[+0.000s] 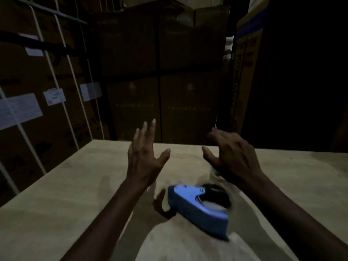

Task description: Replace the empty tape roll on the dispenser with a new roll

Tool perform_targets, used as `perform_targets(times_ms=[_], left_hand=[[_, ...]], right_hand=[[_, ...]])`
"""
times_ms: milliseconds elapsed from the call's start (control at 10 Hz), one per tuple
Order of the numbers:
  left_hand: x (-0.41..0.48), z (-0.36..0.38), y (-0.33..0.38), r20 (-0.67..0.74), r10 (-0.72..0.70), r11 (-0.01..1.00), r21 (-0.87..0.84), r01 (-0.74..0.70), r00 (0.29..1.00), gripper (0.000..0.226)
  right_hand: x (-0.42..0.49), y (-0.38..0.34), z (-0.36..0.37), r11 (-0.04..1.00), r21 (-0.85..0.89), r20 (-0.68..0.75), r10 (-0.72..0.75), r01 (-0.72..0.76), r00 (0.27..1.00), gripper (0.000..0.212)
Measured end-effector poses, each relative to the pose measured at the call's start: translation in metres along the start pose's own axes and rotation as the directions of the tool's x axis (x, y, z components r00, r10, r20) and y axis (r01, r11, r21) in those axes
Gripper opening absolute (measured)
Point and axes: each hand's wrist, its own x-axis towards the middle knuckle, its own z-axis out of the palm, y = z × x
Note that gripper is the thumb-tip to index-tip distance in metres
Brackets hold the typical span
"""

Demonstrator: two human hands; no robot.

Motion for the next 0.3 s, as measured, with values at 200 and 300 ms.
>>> perform_targets(times_ms=[200,300], left_hand=[[0.148,0.017,0.015,-0.03,0.402,0.801,0.495,-0.336,0.915,0.096],[0.195,0.018,0.027,0.028,0.424,0.742,0.563,-0.364,0.905,0.097]], right_hand=[[0.124,0.081,0.048,0.969,-0.248,0.035,-0.004,0.013,0.999,0.085],[0.161,0.105,0.049,0.957,-0.288,0.057,-0.002,0.019,0.998,0.086]])
